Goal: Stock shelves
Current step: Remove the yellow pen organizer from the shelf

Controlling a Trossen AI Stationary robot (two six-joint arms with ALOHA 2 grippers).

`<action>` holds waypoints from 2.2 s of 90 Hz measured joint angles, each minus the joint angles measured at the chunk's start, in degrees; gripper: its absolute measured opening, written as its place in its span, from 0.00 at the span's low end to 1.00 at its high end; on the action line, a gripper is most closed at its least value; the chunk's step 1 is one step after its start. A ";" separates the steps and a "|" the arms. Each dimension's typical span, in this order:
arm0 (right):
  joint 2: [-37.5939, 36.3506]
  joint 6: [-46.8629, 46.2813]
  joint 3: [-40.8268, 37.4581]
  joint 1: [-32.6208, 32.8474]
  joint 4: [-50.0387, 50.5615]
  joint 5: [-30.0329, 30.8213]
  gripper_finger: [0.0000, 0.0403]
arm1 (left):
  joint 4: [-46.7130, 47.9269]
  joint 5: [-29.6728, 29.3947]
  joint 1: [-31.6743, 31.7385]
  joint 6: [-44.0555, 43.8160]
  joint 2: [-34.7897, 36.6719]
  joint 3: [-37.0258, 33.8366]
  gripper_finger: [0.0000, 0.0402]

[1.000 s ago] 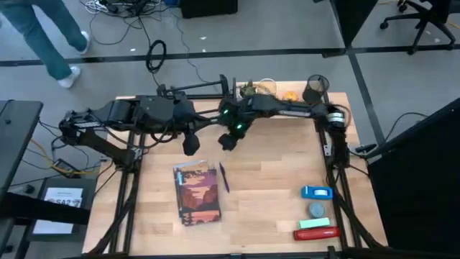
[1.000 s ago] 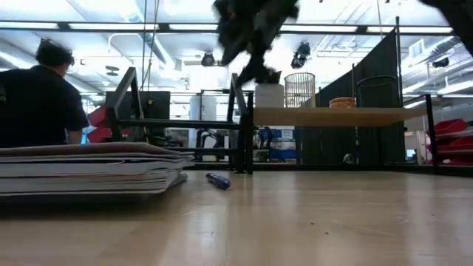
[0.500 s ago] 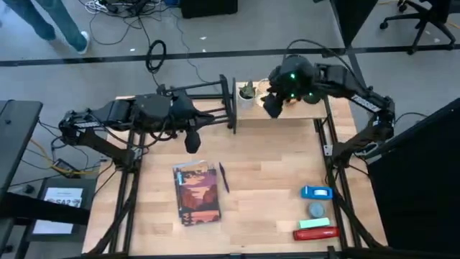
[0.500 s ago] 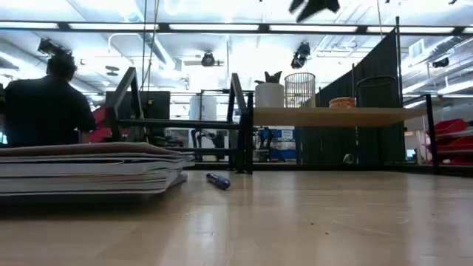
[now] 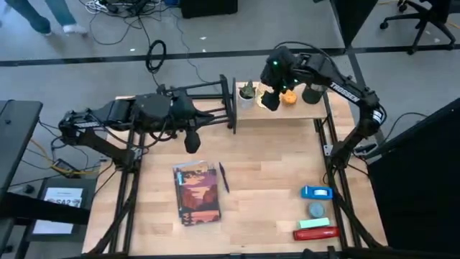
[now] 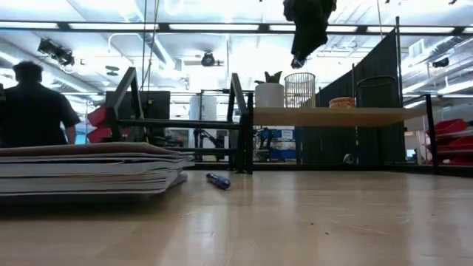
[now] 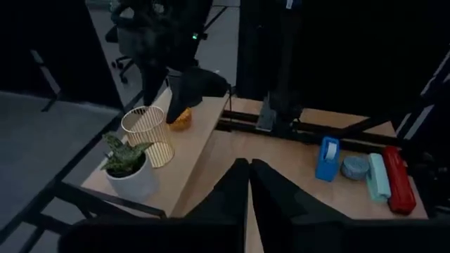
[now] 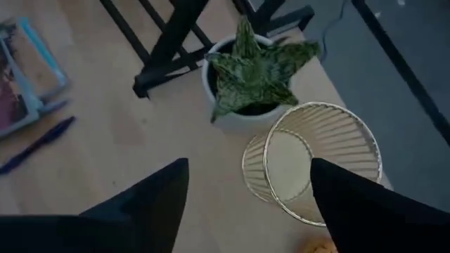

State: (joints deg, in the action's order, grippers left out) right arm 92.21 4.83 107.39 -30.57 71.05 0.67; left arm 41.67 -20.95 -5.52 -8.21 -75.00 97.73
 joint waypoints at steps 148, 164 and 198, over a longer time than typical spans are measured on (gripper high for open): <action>-26.29 -17.26 -56.21 -0.21 -49.78 15.62 0.98 | -0.65 -5.81 1.46 -10.93 -2.88 0.00 0.00; -21.58 -10.12 -56.20 -2.27 -55.08 7.80 0.93 | -1.64 -5.38 1.81 -11.85 -3.58 0.00 0.00; -17.26 -7.24 -56.19 -5.71 -60.77 3.22 0.94 | -1.63 -4.30 2.16 -13.41 -3.63 0.00 0.00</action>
State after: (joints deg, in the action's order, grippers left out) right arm 74.96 -2.41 51.20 -36.28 10.27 3.89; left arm 40.04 -25.25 -3.36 -21.61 -78.63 97.73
